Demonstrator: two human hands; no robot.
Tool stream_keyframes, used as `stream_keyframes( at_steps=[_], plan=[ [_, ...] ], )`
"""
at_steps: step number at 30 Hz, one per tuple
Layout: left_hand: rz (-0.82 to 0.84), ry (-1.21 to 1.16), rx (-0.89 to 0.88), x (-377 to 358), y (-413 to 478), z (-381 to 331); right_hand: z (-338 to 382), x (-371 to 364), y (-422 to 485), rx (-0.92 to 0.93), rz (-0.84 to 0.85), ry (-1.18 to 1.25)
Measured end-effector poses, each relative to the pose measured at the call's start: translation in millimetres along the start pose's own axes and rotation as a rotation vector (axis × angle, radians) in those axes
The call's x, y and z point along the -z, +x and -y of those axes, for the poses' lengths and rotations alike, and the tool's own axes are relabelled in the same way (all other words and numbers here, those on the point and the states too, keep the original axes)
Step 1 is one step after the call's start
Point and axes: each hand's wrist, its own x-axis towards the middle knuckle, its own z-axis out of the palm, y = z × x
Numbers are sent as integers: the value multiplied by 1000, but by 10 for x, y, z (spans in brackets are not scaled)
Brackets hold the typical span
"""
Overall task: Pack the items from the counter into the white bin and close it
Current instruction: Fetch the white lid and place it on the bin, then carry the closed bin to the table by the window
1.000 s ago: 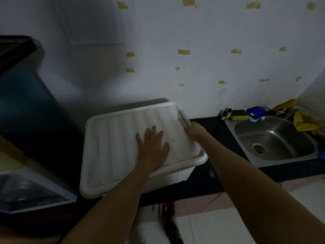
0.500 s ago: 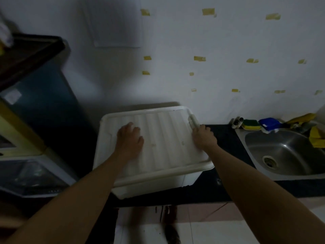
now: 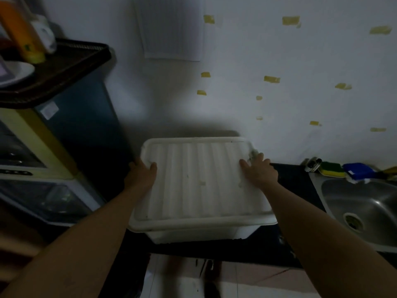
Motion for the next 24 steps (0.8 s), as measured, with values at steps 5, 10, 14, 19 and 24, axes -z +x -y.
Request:
stream_keyframes(
  at_steps=[5,10,14,19,24],
  plan=[
    [25,-49,19,55,-43,8,-74,-11,15,39,-16,17],
    [32,-73,-76,137,-154,51,-70,-9,-1,52,-33,28],
    [13,-39,-119,205,-223,200,-49,-42,-110,84,-30,-18],
    [-12,-88,-155,325,-255,484,81,-40,-364,94,-61,0],
    [-70,-147,-173,539,-371,841,287,-21,-710,122,-102,37]
  ],
)
